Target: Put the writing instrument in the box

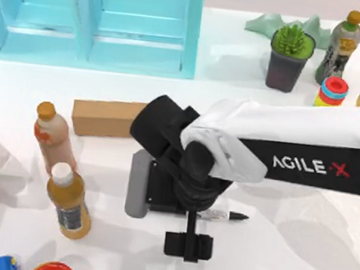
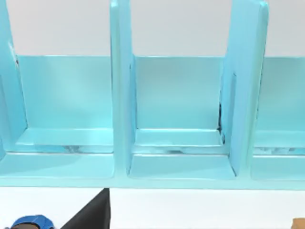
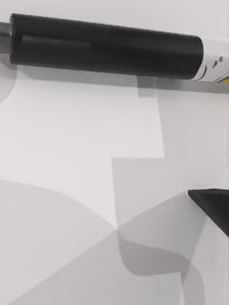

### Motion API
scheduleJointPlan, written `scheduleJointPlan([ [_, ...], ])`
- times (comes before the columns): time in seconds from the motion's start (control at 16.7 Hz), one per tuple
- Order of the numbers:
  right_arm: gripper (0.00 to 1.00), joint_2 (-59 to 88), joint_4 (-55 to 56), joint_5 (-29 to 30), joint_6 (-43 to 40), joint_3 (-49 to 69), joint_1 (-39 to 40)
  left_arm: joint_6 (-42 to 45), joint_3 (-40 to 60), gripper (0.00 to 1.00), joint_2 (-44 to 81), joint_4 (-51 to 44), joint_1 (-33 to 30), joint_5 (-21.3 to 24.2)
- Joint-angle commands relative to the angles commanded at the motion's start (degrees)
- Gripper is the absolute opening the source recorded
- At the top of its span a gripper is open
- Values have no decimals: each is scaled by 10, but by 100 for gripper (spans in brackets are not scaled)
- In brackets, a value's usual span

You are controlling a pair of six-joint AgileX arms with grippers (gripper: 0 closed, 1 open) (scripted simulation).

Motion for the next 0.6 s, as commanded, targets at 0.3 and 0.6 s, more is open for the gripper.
scheduleJointPlan([
  [0.3, 77, 0, 0, 0, 0, 0, 0, 0, 0, 100, 0, 0, 0, 0],
  [0.6, 40, 0, 0, 0, 0, 0, 0, 0, 0, 100, 0, 0, 0, 0],
])
